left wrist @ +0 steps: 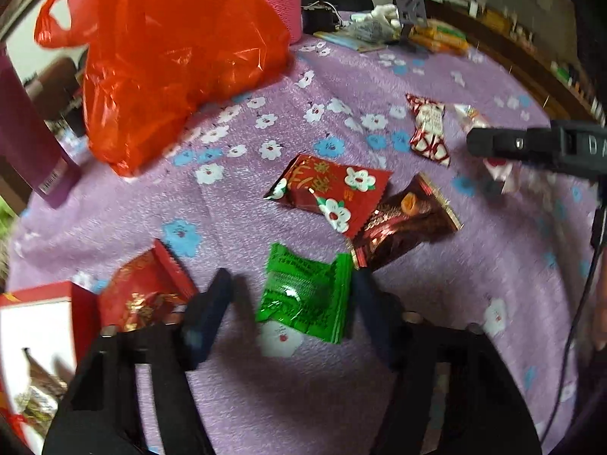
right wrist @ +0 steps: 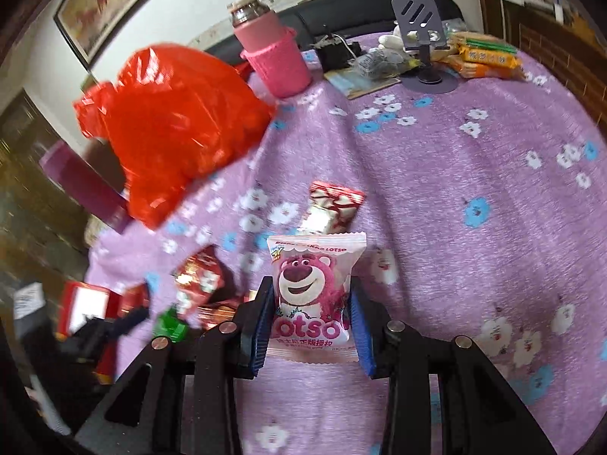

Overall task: Organize snacks
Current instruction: 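Grasp the pink 'lotso' packet with the right tool while the left grasps the green packet, then carry the pink and green packets over the gift box with both tools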

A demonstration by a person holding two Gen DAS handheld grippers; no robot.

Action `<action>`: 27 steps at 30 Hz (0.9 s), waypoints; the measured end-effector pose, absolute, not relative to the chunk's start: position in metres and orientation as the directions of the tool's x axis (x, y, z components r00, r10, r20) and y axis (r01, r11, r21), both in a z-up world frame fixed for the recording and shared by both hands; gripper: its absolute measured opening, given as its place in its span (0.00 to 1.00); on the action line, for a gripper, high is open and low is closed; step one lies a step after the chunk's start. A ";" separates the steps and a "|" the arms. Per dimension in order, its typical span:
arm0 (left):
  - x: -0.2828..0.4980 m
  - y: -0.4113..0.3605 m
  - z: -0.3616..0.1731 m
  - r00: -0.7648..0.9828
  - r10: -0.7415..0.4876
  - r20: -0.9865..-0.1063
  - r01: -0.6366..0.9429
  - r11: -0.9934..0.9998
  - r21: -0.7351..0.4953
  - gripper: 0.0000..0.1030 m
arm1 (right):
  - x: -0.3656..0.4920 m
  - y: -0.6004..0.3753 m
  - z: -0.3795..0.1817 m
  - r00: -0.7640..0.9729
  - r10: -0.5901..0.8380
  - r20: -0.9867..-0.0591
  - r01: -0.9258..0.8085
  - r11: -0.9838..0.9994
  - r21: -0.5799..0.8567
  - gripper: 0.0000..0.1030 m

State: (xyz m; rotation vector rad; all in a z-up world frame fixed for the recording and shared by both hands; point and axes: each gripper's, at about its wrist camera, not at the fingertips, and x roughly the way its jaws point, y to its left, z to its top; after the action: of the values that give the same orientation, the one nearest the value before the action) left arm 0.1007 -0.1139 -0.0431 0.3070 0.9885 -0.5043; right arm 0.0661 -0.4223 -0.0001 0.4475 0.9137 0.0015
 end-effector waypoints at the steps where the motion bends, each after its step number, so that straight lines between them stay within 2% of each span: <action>1: 0.102 -0.112 -0.043 0.445 -0.277 -0.852 0.533 0.846 0.003 0.46 | 0.066 -0.422 0.001 0.621 0.201 -0.757 0.180 0.904 0.388 0.37; 2: 0.101 -0.112 -0.043 0.451 -0.276 -0.849 0.533 0.846 0.008 0.39 | 0.065 -0.422 0.001 0.622 0.207 -0.755 0.178 0.902 0.394 0.37; 3: 0.098 -0.113 -0.042 0.457 -0.279 -0.845 0.540 0.842 0.014 0.36 | 0.065 -0.422 0.001 0.622 0.210 -0.755 0.180 0.899 0.399 0.37; 6: 0.093 -0.113 -0.042 0.468 -0.281 -0.838 0.545 0.838 0.023 0.32 | 0.065 -0.422 -0.002 0.615 0.222 -0.756 0.182 0.894 0.410 0.37; 15: 0.081 -0.088 -0.041 0.479 -0.300 -0.825 0.486 0.873 -0.036 0.30 | 0.062 -0.413 0.002 0.625 0.265 -0.735 0.141 0.887 0.440 0.37; 22: 0.051 -0.060 -0.028 0.523 -0.306 -0.795 0.429 0.901 -0.065 0.30 | 0.061 -0.397 0.004 0.623 0.352 -0.699 0.067 0.866 0.496 0.37; 27: 0.025 -0.038 -0.009 0.590 -0.268 -0.762 0.384 0.923 -0.028 0.30 | 0.061 -0.377 -0.001 0.587 0.426 -0.689 0.004 0.849 0.529 0.37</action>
State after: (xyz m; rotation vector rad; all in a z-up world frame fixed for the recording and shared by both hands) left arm 0.0245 -0.0378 -0.0089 0.1454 0.8604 -0.3813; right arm 0.0610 -0.3772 -0.0005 0.5166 0.9195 0.2588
